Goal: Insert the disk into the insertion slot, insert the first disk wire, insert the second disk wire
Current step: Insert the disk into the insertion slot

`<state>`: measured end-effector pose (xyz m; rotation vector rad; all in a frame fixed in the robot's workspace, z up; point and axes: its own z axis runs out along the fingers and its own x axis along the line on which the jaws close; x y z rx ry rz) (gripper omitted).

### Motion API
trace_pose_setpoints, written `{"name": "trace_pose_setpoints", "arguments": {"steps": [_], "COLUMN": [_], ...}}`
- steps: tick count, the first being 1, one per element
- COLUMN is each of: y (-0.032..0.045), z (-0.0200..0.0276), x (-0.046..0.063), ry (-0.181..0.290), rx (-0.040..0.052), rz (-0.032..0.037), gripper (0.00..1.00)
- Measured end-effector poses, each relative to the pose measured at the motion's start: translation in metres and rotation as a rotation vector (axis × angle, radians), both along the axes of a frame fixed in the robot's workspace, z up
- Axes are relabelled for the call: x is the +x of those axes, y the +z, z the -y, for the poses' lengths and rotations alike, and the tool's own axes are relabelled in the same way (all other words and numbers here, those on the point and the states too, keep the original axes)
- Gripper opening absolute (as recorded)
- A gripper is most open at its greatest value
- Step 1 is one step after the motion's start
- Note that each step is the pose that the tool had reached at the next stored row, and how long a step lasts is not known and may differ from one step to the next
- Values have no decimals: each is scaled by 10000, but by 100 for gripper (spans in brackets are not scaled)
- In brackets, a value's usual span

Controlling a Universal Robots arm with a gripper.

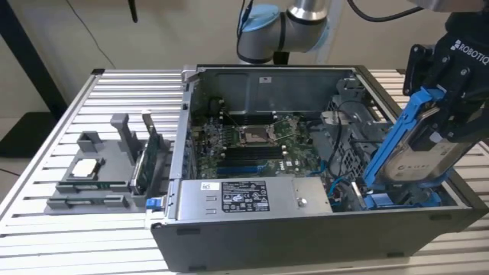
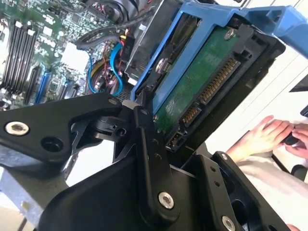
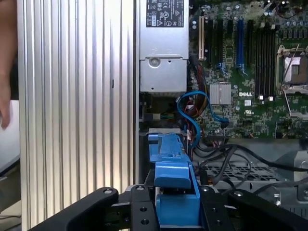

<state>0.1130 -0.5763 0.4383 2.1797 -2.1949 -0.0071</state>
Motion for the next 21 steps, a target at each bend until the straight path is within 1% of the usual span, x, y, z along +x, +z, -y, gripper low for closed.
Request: {"name": "trace_pose_setpoints", "arguments": {"steps": [2,8,13,21], "y": [-28,-125,-173,-250], "z": [0,-7,-45,-80], "x": [1,2,10,42], "ry": [65,66,67,66], "rx": [0,-1,17,15], "rz": [0,-1,-1,-2], "gripper": [33,33,33,33]}}
